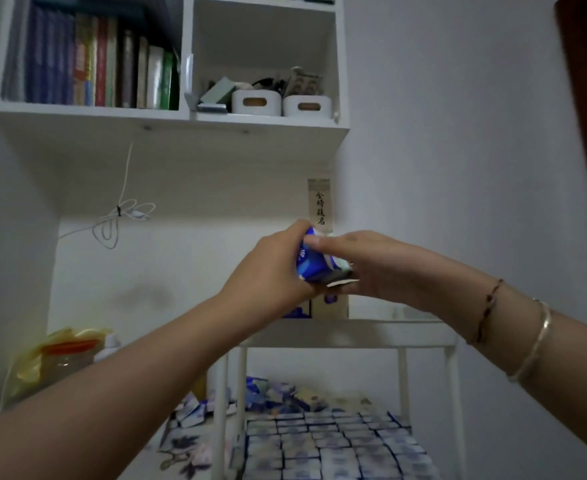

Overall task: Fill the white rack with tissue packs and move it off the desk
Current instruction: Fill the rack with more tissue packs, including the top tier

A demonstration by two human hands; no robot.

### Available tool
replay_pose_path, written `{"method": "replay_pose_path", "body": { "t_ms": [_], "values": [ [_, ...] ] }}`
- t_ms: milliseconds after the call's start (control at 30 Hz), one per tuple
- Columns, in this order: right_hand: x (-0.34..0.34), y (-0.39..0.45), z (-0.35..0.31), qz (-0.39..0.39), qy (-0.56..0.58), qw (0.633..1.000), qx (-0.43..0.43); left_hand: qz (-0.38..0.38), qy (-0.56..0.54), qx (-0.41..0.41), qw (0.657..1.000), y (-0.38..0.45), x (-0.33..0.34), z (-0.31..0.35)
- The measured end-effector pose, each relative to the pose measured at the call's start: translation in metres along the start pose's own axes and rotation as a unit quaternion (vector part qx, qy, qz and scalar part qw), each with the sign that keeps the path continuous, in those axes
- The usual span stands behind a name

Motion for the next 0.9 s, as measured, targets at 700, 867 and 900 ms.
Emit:
{"method": "replay_pose_path", "body": {
  "t_ms": [700,867,900],
  "values": [
    [-0.054,0.137,0.132,-0.013,-0.329,0.936,0.122,-0.364,0.159,-0.118,0.91,0.037,0.132,-0.106],
    [-0.056,0.15,0.141,-0.023,-0.393,0.914,0.098,-0.429,0.159,-0.144,0.878,0.025,0.15,-0.113],
    [-0.054,0.151,0.145,-0.036,-0.419,0.902,0.093,-0.419,0.153,-0.161,0.88,0.026,0.15,-0.115]
  ]
}}
Point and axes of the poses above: each hand's wrist, its own y-axis towards the middle knuckle, its own x-axis out of the palm, z = x × y, the point moved 9 cm from there along y, towards the middle knuckle, and after that the axes turned 15 degrees about z, right-handed, at the moved point
